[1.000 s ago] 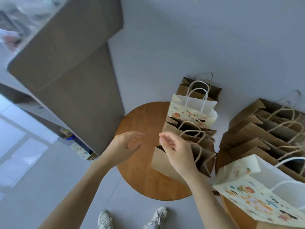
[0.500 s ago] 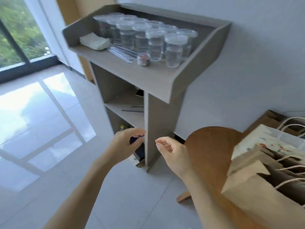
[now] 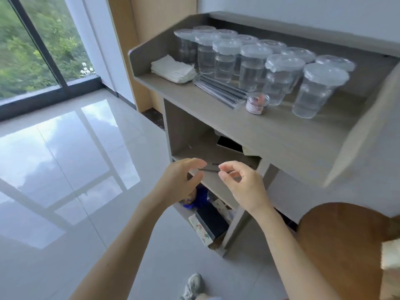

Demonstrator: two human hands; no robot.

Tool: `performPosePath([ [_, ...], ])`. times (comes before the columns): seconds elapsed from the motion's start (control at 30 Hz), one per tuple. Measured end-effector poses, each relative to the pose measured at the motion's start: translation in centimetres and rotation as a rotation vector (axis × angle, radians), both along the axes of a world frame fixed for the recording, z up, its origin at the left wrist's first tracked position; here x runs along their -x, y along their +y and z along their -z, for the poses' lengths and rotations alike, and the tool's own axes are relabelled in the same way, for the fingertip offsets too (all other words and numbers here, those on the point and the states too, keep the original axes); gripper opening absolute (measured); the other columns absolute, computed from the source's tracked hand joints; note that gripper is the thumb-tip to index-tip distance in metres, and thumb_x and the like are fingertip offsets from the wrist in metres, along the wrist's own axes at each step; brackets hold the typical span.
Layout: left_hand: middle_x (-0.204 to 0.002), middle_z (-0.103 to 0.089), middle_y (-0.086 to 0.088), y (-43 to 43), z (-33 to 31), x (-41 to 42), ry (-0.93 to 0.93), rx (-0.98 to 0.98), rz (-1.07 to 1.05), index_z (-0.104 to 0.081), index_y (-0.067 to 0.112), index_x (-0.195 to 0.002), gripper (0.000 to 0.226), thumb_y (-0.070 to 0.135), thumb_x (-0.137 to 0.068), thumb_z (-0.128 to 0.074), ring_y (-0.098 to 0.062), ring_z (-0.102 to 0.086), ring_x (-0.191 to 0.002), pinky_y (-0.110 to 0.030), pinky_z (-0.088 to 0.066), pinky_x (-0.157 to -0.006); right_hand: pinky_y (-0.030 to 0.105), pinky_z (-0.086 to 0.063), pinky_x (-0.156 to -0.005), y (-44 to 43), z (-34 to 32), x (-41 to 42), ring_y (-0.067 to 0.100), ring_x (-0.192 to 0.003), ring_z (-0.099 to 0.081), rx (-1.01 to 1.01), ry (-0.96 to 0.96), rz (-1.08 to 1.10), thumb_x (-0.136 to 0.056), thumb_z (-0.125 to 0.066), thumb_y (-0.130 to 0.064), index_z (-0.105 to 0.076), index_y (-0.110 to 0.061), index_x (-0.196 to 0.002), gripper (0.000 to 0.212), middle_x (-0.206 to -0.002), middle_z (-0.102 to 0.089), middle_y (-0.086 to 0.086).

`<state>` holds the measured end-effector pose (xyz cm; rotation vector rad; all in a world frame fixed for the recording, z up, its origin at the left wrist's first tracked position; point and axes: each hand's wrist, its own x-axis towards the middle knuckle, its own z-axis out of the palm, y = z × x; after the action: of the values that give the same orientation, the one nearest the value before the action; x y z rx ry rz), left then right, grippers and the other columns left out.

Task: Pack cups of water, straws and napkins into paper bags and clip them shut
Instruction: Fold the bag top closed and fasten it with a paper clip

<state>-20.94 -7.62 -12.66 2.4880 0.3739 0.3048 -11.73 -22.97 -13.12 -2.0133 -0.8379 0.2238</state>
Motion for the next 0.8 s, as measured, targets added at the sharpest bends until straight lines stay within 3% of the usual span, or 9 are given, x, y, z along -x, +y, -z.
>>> performPosePath([
  [0.27,-0.126,-0.057,0.006,7.0,-3.9,-9.8,-0.035,-0.287,0.143,-0.053,0.024,-0.128,0.034,0.031,-0.095,-0.047,-0.018,-0.046,-0.12,-0.035,-0.042,-0.095,0.003,-0.038,-0.067,5.5,-3.9,-8.7,0.006,-0.075,-0.056,0.025,-0.136,0.25,-0.087,-0.063,-0.018,-0.067,-0.019,-0.098,0.012,-0.091,-0.065,-0.009],
  [0.5,-0.128,-0.055,0.009,9.4,-4.4,-18.5,-0.04,-0.365,0.361,-0.051,0.028,-0.129,0.035,0.035,-0.095,-0.046,-0.018,-0.044,-0.121,-0.032,-0.039,-0.089,0.019,-0.041,-0.066,6.5,-5.5,-14.6,0.007,-0.062,-0.052,0.089,-0.231,0.56,-0.084,-0.065,-0.014,-0.07,-0.017,-0.093,0.01,-0.088,-0.064,-0.006],
  [0.63,-0.116,-0.063,0.003,11.1,-4.0,-23.0,-0.11,-0.337,0.474,-0.061,0.021,-0.117,0.03,0.029,-0.089,-0.056,-0.027,-0.054,-0.11,-0.037,-0.045,-0.081,0.024,-0.041,-0.063,7.7,-5.5,-18.1,0.009,-0.063,-0.049,0.149,-0.299,0.723,-0.081,-0.066,-0.01,-0.071,-0.015,-0.088,0.01,-0.085,-0.064,-0.002],
  [0.8,-0.101,-0.068,0.003,12.3,-4.4,-26.8,-0.173,-0.322,0.537,-0.067,0.019,-0.105,0.034,0.034,-0.08,-0.049,-0.031,-0.06,-0.095,-0.038,-0.048,-0.073,0.02,-0.036,-0.066,8.8,-6.3,-20.9,0.009,-0.073,-0.052,0.271,-0.295,0.796,-0.083,-0.066,-0.018,-0.071,-0.016,-0.09,0.01,-0.087,-0.064,-0.001],
])
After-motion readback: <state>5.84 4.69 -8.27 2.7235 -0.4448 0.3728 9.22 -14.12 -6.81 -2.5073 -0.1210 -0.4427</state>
